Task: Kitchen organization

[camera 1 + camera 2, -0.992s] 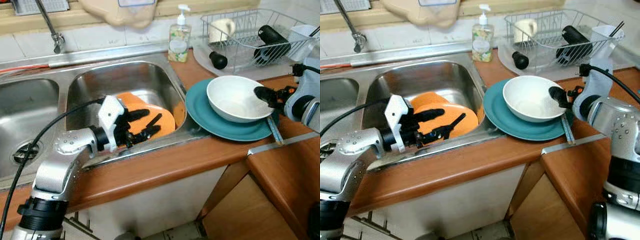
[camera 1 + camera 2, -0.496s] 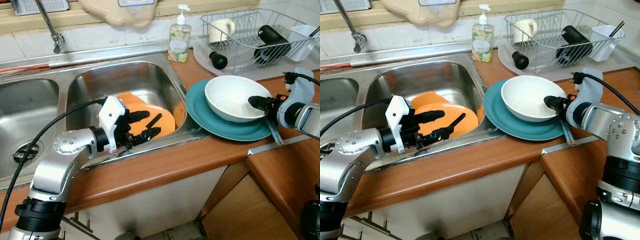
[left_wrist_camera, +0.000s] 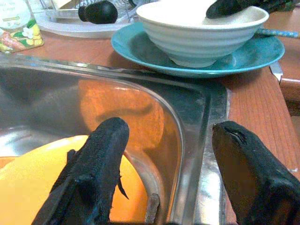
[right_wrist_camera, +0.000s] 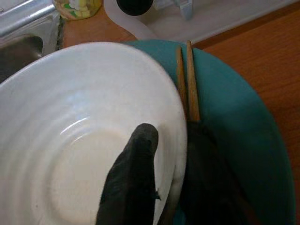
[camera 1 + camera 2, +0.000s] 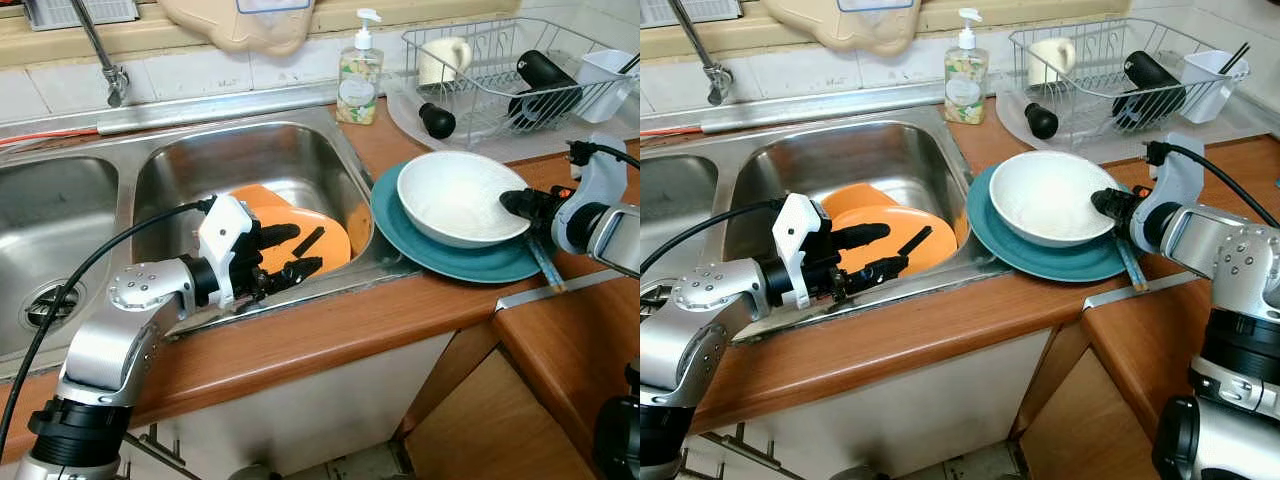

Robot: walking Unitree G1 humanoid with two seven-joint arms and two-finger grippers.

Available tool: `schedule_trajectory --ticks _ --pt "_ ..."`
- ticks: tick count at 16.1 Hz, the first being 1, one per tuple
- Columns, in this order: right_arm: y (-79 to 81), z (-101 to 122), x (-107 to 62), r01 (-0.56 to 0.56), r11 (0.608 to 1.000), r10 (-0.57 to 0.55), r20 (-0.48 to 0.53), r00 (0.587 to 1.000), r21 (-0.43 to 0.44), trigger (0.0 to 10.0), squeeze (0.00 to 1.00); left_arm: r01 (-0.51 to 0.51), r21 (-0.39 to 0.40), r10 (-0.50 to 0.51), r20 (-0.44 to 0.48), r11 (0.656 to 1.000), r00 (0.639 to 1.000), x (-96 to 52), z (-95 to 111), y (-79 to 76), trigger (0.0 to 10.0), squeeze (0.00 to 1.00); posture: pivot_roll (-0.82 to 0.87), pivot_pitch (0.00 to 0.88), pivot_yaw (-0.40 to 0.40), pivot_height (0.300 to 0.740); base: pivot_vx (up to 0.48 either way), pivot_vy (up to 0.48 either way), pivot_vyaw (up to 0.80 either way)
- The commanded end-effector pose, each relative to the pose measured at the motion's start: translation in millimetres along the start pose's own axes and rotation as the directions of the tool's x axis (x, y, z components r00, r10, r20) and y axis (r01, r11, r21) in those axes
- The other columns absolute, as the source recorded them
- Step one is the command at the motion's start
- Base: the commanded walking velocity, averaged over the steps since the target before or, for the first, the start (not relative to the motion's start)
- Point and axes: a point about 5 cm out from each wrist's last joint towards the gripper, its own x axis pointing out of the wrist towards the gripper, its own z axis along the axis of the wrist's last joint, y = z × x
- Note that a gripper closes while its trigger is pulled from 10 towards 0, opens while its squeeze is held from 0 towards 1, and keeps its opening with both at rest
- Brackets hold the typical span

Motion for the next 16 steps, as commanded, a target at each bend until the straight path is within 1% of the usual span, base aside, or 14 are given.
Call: schedule_trajectory --ticks 1,3,5,8,10,12,13,14,15,16 --pt "2.6 6 -0.2 -0.012 1.000 0.012 0.017 1.000 -0.001 0.0 0.00 0.003 0.015 -0.003 -0.002 1.000 1.000 -0.4 2 -1.6 10.0 0.00 -0.13 0.000 0.014 0.740 0.000 0.000 0.00" --pt "2.0 7 -0.1 -0.006 1.000 0.006 0.024 1.000 -0.002 0.0 0.00 -0.003 0.019 0.003 0.007 1.000 1.000 1.2 4 -0.7 10.0 0.00 -0.13 0.000 0.014 0.740 0.000 0.000 0.00" --pt "1.6 11 -1.3 0.000 1.000 0.001 0.066 0.998 -0.019 0.0 0.00 -0.019 0.023 0.019 0.018 1.000 1.000 2.5 6 1.6 10.0 0.00 -0.14 0.000 0.019 0.740 0.000 0.000 0.00" --pt "4.6 17 -4.1 -0.033 0.999 0.036 0.116 0.993 -0.023 0.0 0.00 -0.032 0.020 0.031 0.045 0.999 0.999 5.0 10 3.2 10.0 0.00 -0.14 0.000 0.019 0.740 0.000 0.000 0.00" --pt "8.8 23 -7.6 -0.081 0.996 0.086 0.168 0.982 -0.034 0.0 0.00 -0.045 -0.002 0.045 0.079 0.999 0.996 7.6 15 4.9 10.0 0.00 -0.14 0.000 0.021 0.740 0.000 0.000 0.00" --pt "15.1 29 -12.3 -0.137 0.988 0.151 0.240 0.959 -0.074 0.0 0.00 -0.061 -0.050 0.066 0.116 0.997 0.991 10.6 20 7.1 10.0 0.00 -0.14 0.000 0.025 0.740 0.000 0.000 0.00" --pt "21.2 33 -16.9 -0.176 0.977 0.204 0.302 0.931 -0.118 0.0 0.00 -0.062 -0.091 0.075 0.148 0.994 0.986 13.1 23 8.4 10.0 0.33 -0.14 0.000 0.029 0.740 0.000 0.000 0.00" --pt "24.7 35 -20.0 -0.189 0.970 0.230 0.332 0.915 -0.151 0.0 0.00 -0.068 -0.119 0.088 0.172 0.991 0.981 15.2 24 9.6 10.0 1.00 -0.14 0.000 0.030 0.740 0.000 0.000 0.00" --pt "30.5 40 -24.6 -0.215 0.959 0.272 0.382 0.883 -0.186 0.0 0.00 -0.073 -0.146 0.102 0.205 0.987 0.973 18.8 27 10.6 10.0 1.00 -0.14 0.000 0.030 0.740 0.000 0.000 0.00" --pt "35.7 45 -28.6 -0.229 0.950 0.300 0.410 0.861 -0.213 0.0 0.00 -0.080 -0.191 0.125 0.236 0.978 0.964 22.4 29 12.1 10.0 0.95 -0.15 0.000 0.036 0.740 0.000 0.000 0.00"
